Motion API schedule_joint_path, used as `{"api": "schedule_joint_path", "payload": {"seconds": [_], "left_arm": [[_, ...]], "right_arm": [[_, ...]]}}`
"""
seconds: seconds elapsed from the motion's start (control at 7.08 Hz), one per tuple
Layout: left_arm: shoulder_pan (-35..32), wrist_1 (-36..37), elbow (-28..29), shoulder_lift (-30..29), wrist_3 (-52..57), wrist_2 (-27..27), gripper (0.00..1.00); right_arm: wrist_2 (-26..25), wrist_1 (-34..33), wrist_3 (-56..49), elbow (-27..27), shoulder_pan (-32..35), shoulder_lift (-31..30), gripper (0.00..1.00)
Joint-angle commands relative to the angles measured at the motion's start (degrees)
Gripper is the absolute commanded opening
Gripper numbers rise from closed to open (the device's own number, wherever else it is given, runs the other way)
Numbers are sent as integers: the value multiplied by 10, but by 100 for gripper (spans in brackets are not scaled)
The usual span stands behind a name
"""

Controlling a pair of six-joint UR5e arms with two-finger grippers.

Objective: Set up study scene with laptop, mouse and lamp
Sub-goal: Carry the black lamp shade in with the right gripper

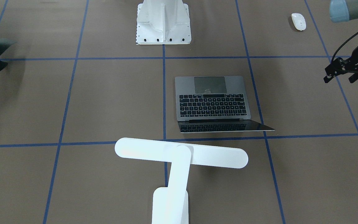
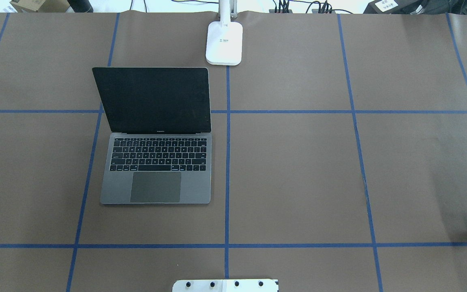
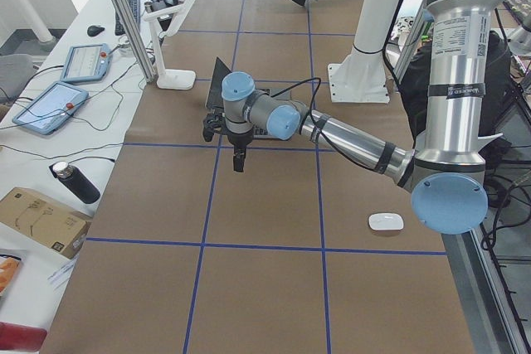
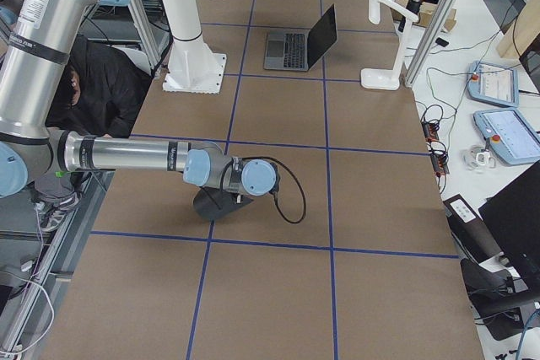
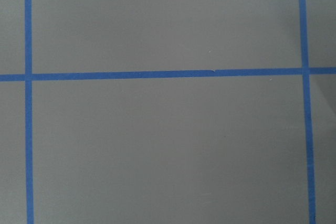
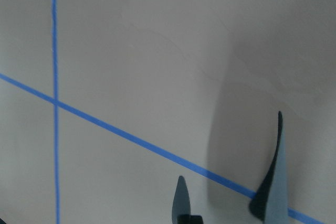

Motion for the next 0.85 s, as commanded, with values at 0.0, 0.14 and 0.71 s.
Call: {"api": "schedule_joint_path", "payload": {"seconds": [0.0, 0.14, 0.71], "left_arm": [[0, 0, 3, 6, 5, 6, 100], [0, 0, 5, 6, 5, 7, 100], [0, -1, 17, 6, 22, 7, 100]], "right_arm": [[5, 0, 158, 49, -44, 74, 0], [-3, 0, 236, 53, -86, 127, 0], [-84, 2, 522, 0, -240, 342, 0]]}}
